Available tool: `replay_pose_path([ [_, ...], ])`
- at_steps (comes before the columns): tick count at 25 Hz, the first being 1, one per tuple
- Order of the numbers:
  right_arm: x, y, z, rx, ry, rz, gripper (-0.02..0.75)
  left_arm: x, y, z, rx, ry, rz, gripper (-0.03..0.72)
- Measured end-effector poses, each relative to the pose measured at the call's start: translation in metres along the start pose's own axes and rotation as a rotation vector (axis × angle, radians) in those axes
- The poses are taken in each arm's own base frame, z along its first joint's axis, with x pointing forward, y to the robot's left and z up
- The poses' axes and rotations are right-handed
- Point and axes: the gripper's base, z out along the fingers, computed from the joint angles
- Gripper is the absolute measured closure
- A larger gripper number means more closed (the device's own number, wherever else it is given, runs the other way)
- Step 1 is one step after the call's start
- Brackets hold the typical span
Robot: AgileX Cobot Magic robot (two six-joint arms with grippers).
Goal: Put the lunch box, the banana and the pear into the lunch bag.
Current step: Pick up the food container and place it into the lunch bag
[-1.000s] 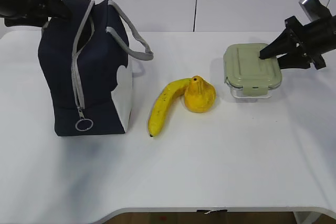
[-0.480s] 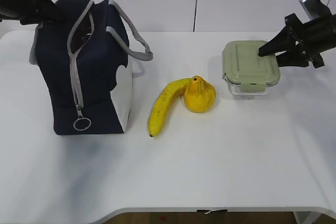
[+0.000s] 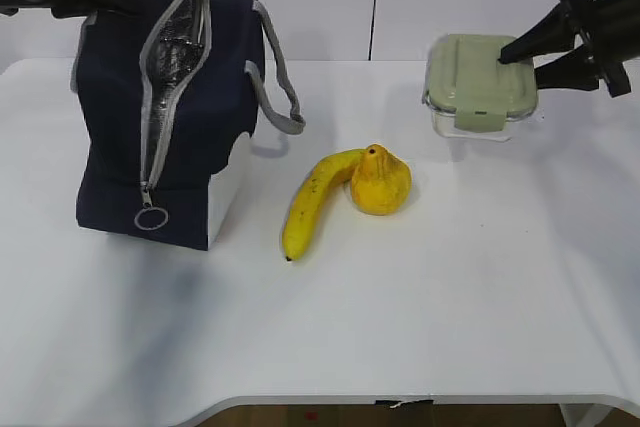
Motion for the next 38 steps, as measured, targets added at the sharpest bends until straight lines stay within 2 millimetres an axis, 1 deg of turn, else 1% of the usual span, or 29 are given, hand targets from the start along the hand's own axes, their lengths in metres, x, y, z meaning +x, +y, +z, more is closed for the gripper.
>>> replay_pose_path([
  [2,-0.001,0.013,-0.005,-0.005,-0.013,-0.005,0.370,-0.001,-0.004,0.000,-0.002,0.001,0.011,0.693],
  [5,-0.001,0.038,-0.002,-0.025,-0.010,-0.016,0.370,-0.002,-0.011,0.000,-0.009,0.004,0.028,0.693],
  [7,0.000,0.056,0.006,-0.047,0.003,-0.028,0.370,-0.001,-0.017,0.001,-0.006,0.010,0.033,0.693],
  [10,0.003,0.091,0.022,-0.084,0.037,-0.070,0.370,0.002,-0.022,0.003,-0.004,0.019,0.039,0.693],
  [15,0.012,0.150,0.040,-0.154,0.080,-0.145,0.370,0.003,-0.024,0.003,-0.004,0.023,0.037,0.694],
  [17,0.017,0.168,0.050,-0.181,0.100,-0.160,0.370,0.004,-0.026,0.004,-0.001,0.025,0.037,0.694],
  [21,0.023,0.190,0.074,-0.215,0.145,-0.174,0.371,0.005,-0.029,0.005,0.005,0.029,0.029,0.694],
  [24,0.030,0.196,0.099,-0.230,0.190,-0.174,0.371,0.006,-0.030,0.005,0.007,0.031,0.022,0.694],
  [27,0.033,0.189,0.123,-0.225,0.231,-0.149,0.371,0.006,-0.030,0.005,0.007,0.031,0.017,0.694],
  [29,0.034,0.180,0.134,-0.214,0.250,-0.129,0.371,0.006,-0.030,0.005,0.010,0.031,0.010,0.694],
  [34,0.034,0.165,0.152,-0.176,0.245,-0.110,0.371,0.005,-0.032,0.005,0.026,0.028,-0.019,0.694],
  [38,0.037,0.170,0.167,-0.145,0.212,-0.139,0.371,0.006,-0.034,0.005,0.042,0.027,-0.040,0.694],
])
